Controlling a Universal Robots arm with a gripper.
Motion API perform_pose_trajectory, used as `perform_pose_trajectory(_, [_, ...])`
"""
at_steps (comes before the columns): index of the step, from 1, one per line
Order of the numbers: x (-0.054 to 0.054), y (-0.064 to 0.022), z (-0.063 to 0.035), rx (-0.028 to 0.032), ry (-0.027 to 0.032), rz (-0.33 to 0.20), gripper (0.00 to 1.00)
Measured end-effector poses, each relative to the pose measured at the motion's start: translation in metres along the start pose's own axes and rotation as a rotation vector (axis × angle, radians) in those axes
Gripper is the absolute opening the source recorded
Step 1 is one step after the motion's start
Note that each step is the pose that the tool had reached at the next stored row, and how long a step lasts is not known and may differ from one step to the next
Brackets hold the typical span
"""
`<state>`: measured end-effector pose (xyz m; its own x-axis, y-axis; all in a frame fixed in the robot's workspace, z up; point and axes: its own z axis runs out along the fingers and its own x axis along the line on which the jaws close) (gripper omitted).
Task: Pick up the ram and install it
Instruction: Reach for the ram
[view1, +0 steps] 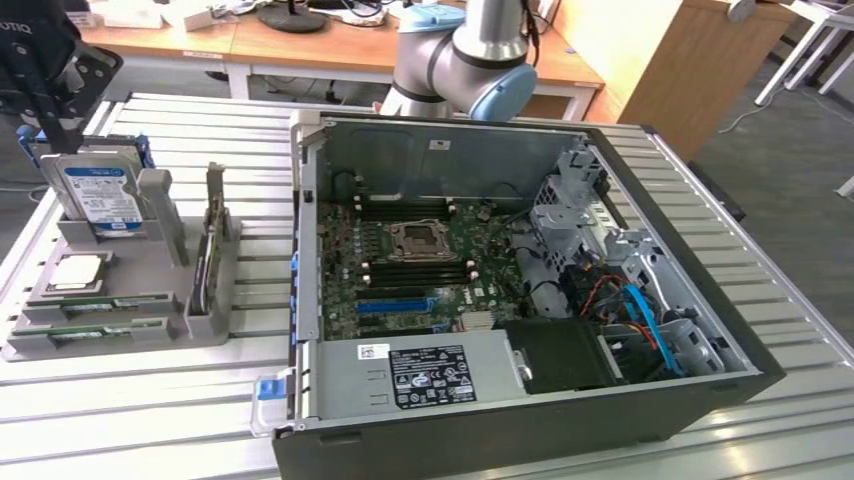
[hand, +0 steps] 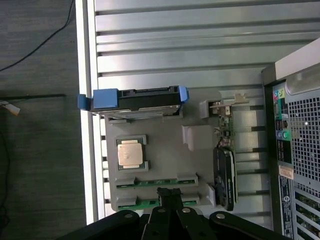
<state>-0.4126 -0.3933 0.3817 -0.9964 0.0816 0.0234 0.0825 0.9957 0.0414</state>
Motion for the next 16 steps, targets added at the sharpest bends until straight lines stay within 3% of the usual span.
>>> perform_pose_trajectory(11, [0.0044, -0.0004, 0.0004, 0.0001, 0.0018, 0.0, 0.11])
perform_pose_trajectory(16, [0.0049, -0.0004, 0.0004, -0.0004, -0.0041, 0.0, 0.11])
